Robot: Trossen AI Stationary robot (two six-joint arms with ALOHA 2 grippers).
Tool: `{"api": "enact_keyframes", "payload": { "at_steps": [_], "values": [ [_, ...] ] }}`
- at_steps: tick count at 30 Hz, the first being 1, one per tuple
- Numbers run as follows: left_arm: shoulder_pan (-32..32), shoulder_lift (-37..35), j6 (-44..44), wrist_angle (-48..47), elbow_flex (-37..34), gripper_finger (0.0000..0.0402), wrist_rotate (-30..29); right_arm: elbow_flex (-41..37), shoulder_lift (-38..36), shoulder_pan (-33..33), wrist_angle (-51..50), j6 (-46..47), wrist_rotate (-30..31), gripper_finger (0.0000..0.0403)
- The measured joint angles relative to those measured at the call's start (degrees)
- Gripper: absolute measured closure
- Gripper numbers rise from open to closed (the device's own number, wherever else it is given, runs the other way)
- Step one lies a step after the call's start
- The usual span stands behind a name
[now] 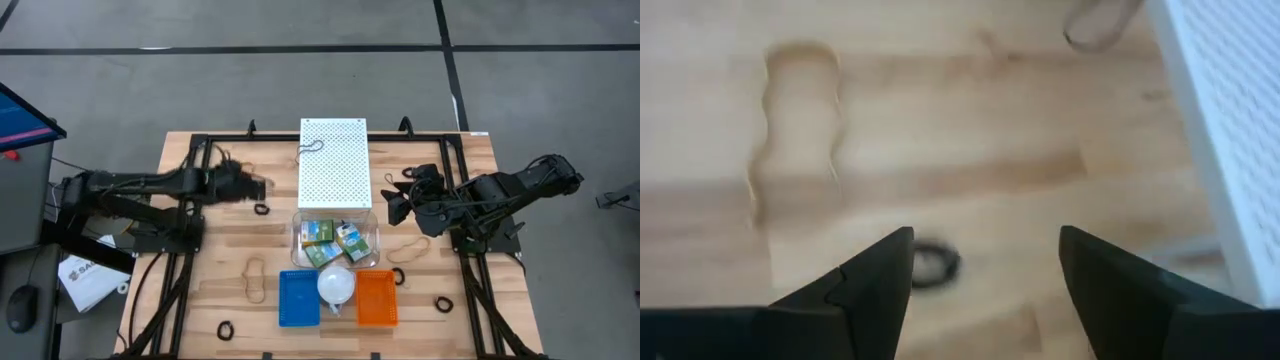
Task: Pick & Place Office Desk Supplies
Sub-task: Put the black rubberband into the blue bin
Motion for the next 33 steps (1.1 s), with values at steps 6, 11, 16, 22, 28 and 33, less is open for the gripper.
{"api": "enact_keyframes", "payload": {
  "at_steps": [6, 11, 16, 22, 28, 33],
  "values": [
    [17.0, 0.0, 21.7, 15.7, 0.0, 0.0168, 16.9, 0.0, 0.0, 0.5, 0.0, 0.1, 0.0, 0.0177],
    [23.0, 3.1, 41.1, 31.5, 0.0, 0.0183, 37.5, 0.0, 0.0, 0.9, 0.1, 0.6, 0.0, 0.0177],
    [22.6, 9.2, 61.9, 33.7, 0.1, 0.0192, 40.6, 0.0, 0.0, 1.3, 0.1, 0.6, 0.0, 0.0177],
    [25.8, 17.7, 68.8, 38.5, 0.0, 0.0188, 39.2, 0.0, 0.0, 1.7, 0.1, 2.1, -0.4, 0.0177],
    [28.8, 23.5, 75.5, 44.9, 0.0, 0.0188, 39.5, 0.0, 0.0, 1.7, 0.0, 2.6, -1.5, 0.0177],
    [30.2, 27.5, 76.1, 48.6, 0.0, 0.0188, 39.6, 0.0, 0.0, 1.6, 0.0, 2.9, -1.5, 0.0177]
  ]
}}
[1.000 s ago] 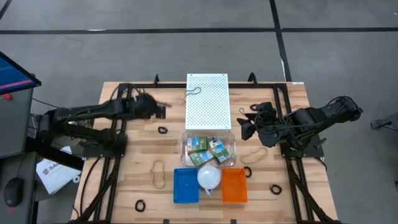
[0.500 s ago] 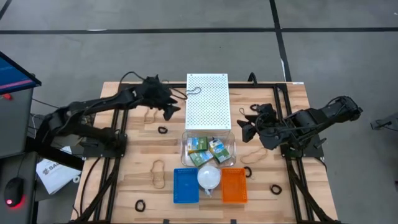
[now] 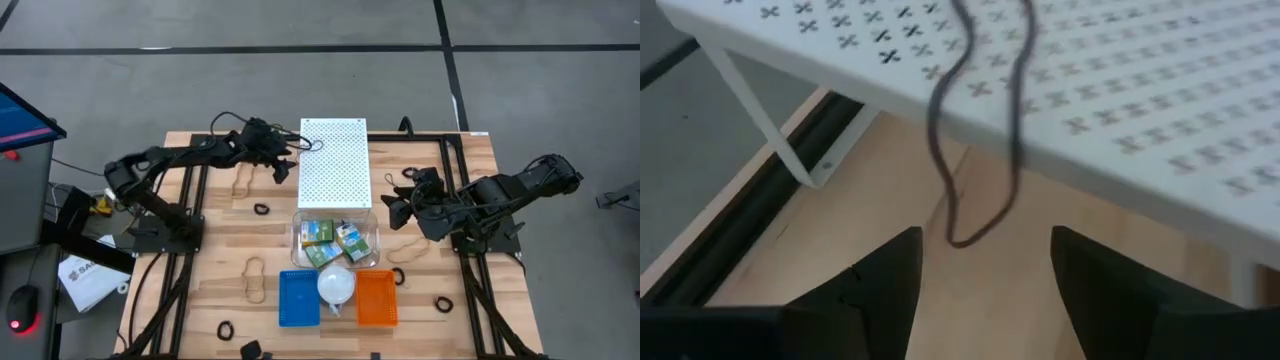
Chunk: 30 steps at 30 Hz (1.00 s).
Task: Pick & Place Office Desk Supplies
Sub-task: Put the black rubberband into the blue bin
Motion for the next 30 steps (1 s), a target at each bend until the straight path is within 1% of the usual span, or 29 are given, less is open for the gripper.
{"api": "enact_keyframes", "payload": {
  "at_steps": [4, 8, 10, 11, 13, 14, 16, 18, 19, 23, 30],
  "values": [
    [0.0, 2.2, -0.3, 3.8, 1.1, 0.0188, 0.0, 0.0, 0.0, 0.0, -0.5, 0.3, -0.1, 0.0177],
    [0.2, 6.0, -0.2, 3.2, 4.3, 0.0188, -0.3, 0.0, 0.0, 0.0, -0.6, 0.3, -0.2, 0.0177],
    [0.2, 7.8, -0.2, 2.6, 6.1, 0.0195, -0.4, 0.0, 0.0, 0.0, -0.8, 0.3, -0.2, 0.0177],
    [0.2, 8.5, -0.2, 2.1, 6.9, 0.0203, -0.8, 0.0, 0.0, 0.0, -0.8, 0.3, -0.2, 0.0177],
    [0.2, 9.4, -0.3, 1.2, 7.7, 0.0232, -2.7, 0.0, 0.0, 0.1, -0.8, 0.6, -0.4, 0.0177],
    [0.2, 9.4, -0.3, 0.2, 7.8, 0.0253, -3.2, 0.0, 0.0, 0.4, -0.8, 0.9, -0.3, 0.0177],
    [0.2, 9.2, -0.3, -0.8, 7.9, 0.0309, -3.4, 0.0, 0.0, 0.8, -0.8, 1.2, -0.2, 0.0177],
    [0.2, 8.2, -0.3, -3.2, 7.9, 0.0371, -3.5, 0.0, 0.1, 0.8, -0.8, 1.2, -0.2, 0.0177],
    [0.3, 7.6, -0.4, -4.9, 7.9, 0.0384, -3.5, 0.0, 0.3, 0.8, -0.8, 1.2, -0.2, 0.0177],
    [0.4, 3.0, -0.4, -10.0, 7.9, 0.0398, -3.5, 0.0, 0.4, 1.1, -0.8, 1.2, 0.0, 0.0177],
    [-0.4, -9.6, -1.9, -21.4, 7.9, 0.0401, -3.7, 0.0, 0.5, 1.2, -0.8, 0.7, 0.6, 0.0177]
  ]
}}
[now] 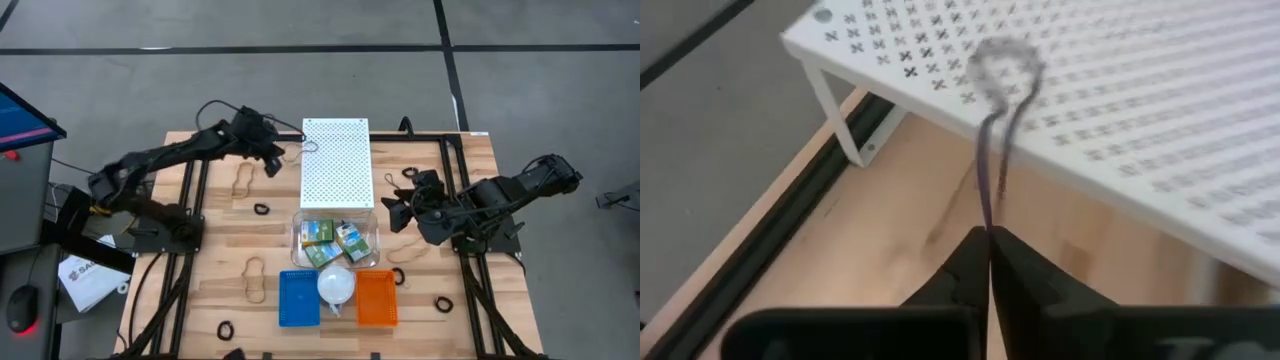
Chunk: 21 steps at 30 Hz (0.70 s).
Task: Pick & Place Office Desk Supplies
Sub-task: Put the black rubberband into the blue bin
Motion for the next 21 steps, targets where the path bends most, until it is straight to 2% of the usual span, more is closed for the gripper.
{"api": "enact_keyframes", "payload": {
  "at_steps": [5, 10, 15, 21],
  "values": [
    [-2.8, -8.7, -3.5, -7.6, 0.0, 0.0401, 0.1, 0.0, 0.0, 0.1, 0.0, -1.1, 0.9, 0.0177],
    [-9.5, -17.7, -11.5, -13.2, 0.0, 0.0401, 0.2, 0.0, 0.0, 0.0, -0.4, -1.5, 1.0, 0.0177],
    [-20.3, -23.8, -24.6, -12.3, 0.0, 0.0401, 3.7, 0.0, 0.0, -0.2, -0.4, -1.5, 2.1, 0.0177],
    [-37.0, -24.0, -37.3, -7.0, 0.0, 0.0401, 3.5, 0.0, 0.0, -0.2, -0.4, -1.5, 4.3, 0.0177]
  ]
}}
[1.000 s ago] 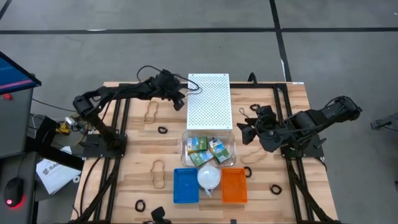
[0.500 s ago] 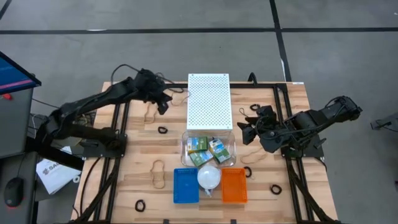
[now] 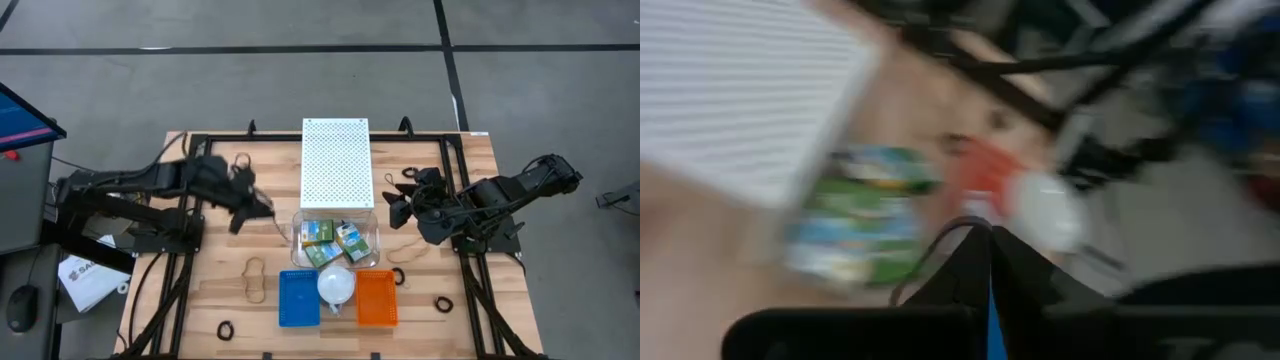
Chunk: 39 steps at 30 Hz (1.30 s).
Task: Pick & Place Office Desk Supplies
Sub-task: Put the black rubberband into the blue bin
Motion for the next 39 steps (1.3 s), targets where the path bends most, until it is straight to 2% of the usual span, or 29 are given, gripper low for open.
{"api": "enact_keyframes", "payload": {
  "at_steps": [8, 13, 21, 32, 39],
  "values": [
    [-18.8, 5.2, -13.8, 8.8, 0.0, 0.0401, -1.2, 0.0, 0.0, 0.0, 0.6, 0.0, 0.1, 0.0177],
    [-25.3, 10.8, -17.9, 14.3, 0.0, 0.0401, -1.4, 0.0, 0.0, 0.0, 1.2, 0.0, 0.1, 0.0177],
    [-28.4, 18.4, -20.1, 22.8, 0.0, 0.0401, -1.6, 0.0, 0.0, 0.2, 1.5, 0.0, -0.5, 0.0177],
    [-28.9, 26.4, -17.1, 22.8, 0.0, 0.0401, -1.6, 0.0, 0.0, 0.2, 1.3, -0.6, -1.8, 0.0177],
    [-28.6, 28.8, -16.8, 24.7, 0.0, 0.0401, -1.6, 0.0, 0.0, 0.2, 1.3, -1.6, -2.0, 0.0177]
  ]
}}
